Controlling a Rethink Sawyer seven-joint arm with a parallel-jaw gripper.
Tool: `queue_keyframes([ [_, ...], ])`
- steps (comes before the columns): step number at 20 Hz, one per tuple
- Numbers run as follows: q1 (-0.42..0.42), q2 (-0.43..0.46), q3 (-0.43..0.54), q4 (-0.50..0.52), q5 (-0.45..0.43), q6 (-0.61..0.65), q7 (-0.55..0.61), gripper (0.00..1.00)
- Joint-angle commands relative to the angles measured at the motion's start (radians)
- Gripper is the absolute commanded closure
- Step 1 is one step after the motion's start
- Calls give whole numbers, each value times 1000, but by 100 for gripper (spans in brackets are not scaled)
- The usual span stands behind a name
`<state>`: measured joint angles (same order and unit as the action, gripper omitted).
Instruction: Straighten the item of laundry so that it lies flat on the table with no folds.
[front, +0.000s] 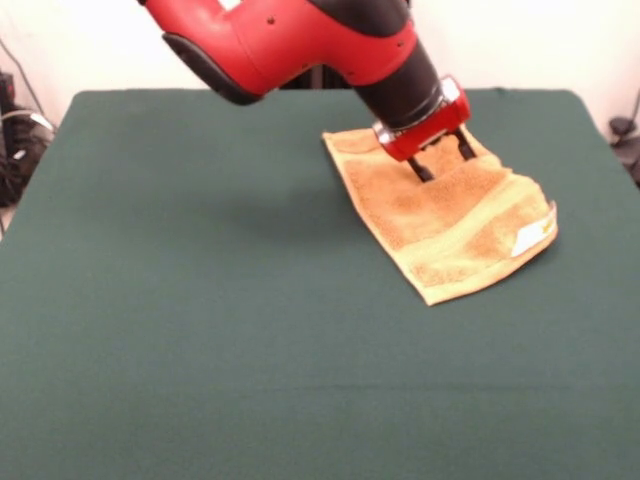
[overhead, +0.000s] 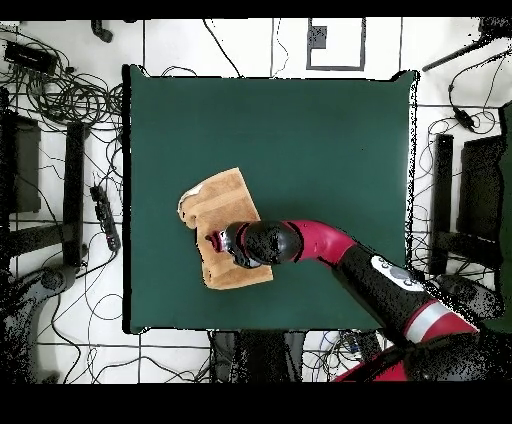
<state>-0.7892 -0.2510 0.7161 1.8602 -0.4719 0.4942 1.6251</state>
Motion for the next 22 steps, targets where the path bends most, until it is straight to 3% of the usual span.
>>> queue_keyframes([
  [1,34,92,-70,-148,60,-94,148,0],
  [10,94,87,-138,-234,46,-73,124,0],
  [22,68,110,-140,-288,38,-13,26,0],
])
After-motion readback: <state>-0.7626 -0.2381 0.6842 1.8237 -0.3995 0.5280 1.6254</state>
